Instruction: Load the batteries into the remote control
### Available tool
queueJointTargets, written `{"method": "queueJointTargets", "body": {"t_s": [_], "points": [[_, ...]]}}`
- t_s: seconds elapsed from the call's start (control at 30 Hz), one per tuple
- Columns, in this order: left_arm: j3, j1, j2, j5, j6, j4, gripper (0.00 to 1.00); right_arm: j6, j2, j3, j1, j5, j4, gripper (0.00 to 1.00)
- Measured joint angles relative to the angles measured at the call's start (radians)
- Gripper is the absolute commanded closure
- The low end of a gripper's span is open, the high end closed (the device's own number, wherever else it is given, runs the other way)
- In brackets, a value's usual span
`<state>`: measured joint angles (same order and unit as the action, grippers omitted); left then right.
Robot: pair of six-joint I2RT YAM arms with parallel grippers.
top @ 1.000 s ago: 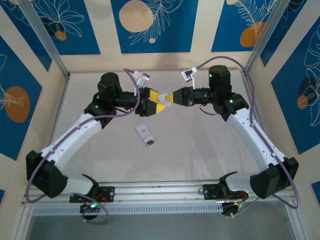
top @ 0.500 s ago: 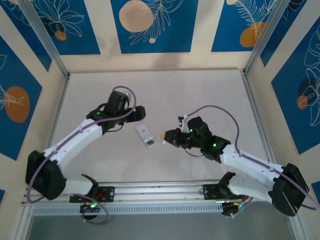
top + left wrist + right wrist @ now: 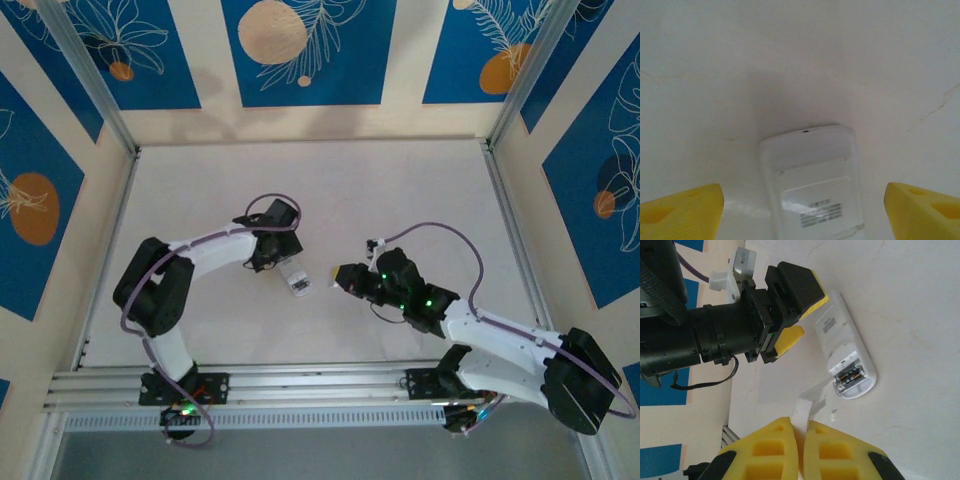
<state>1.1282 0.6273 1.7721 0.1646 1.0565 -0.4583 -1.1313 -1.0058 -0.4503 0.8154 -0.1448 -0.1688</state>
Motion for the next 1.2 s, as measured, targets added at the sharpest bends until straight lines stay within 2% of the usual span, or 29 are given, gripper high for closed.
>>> {"method": "queueJointTargets", "body": {"t_s": [0.07, 0.23, 0.43, 0.6, 0.73, 0.8, 1.03, 1.2], "points": [[0.016, 0.003, 0.031, -0.014, 0.030, 0.006, 0.20, -0.005, -0.024, 0.023, 0.006, -0.005, -0.045, 1.00], [0.066, 0.003, 0.097, -0.033, 0.105, -0.002, 0.33, -0.034, -0.129, 0.032, 0.032, -0.006, -0.152, 1.00], [0.068, 0.003, 0.100, -0.030, 0.214, -0.031, 0.41, -0.089, -0.264, 0.033, 0.080, -0.027, -0.321, 1.00], [0.068, 0.003, 0.092, -0.029, 0.372, -0.073, 0.49, -0.138, -0.353, 0.033, 0.090, -0.057, -0.429, 1.00], [0.051, 0.008, 0.058, -0.033, 0.532, -0.139, 0.50, -0.167, -0.382, 0.033, 0.103, -0.092, -0.478, 1.00], [0.022, 0.016, 0.034, -0.033, 0.591, -0.149, 0.46, -0.188, -0.390, 0.035, 0.110, -0.116, -0.501, 1.00], [-0.037, 0.058, -0.023, -0.042, 0.669, -0.136, 0.21, -0.232, -0.392, 0.055, 0.113, -0.182, -0.536, 1.00], [-0.103, 0.060, -0.208, 0.035, 0.663, -0.130, 0.14, -0.266, -0.392, 0.076, 0.118, -0.208, -0.568, 1.00]]}}
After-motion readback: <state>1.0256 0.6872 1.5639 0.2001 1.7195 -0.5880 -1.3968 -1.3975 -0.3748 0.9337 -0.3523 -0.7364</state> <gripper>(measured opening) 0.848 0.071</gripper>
